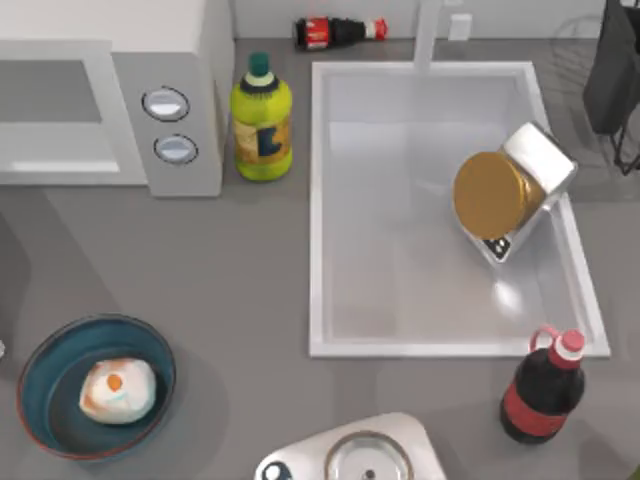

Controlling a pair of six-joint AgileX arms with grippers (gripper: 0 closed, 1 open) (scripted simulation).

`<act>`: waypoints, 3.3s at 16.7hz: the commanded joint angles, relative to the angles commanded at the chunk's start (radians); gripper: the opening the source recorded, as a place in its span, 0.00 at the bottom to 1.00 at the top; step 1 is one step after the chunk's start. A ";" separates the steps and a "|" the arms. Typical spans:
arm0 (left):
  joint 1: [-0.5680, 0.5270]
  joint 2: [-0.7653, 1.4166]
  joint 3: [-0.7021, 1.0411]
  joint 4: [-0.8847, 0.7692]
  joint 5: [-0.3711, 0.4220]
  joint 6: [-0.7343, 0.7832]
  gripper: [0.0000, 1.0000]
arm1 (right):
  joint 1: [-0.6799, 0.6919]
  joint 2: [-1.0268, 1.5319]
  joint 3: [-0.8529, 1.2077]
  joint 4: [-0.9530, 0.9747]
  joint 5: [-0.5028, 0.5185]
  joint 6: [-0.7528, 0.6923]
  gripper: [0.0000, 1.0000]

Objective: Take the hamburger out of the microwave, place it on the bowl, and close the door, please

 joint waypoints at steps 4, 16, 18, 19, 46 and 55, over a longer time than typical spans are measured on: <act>-0.002 -0.007 -0.012 0.004 -0.004 -0.008 0.00 | 0.000 0.000 0.000 0.000 0.000 0.000 1.00; -0.300 -0.317 -0.294 0.109 -0.178 -0.295 0.00 | 0.000 0.000 0.000 0.000 0.000 0.000 1.00; -0.300 -0.317 -0.294 0.109 -0.178 -0.295 0.00 | 0.000 0.000 0.000 0.000 0.000 0.000 1.00; -0.297 -0.313 -0.292 0.106 -0.174 -0.295 0.00 | 0.000 0.000 0.000 0.000 0.000 0.000 1.00; -0.830 -0.157 -0.212 0.266 -0.532 -0.701 0.00 | 0.000 0.000 0.000 0.000 0.000 0.000 1.00; -0.839 -0.012 -0.120 0.334 -0.540 -0.709 0.00 | 0.000 0.000 0.000 0.000 0.000 0.000 1.00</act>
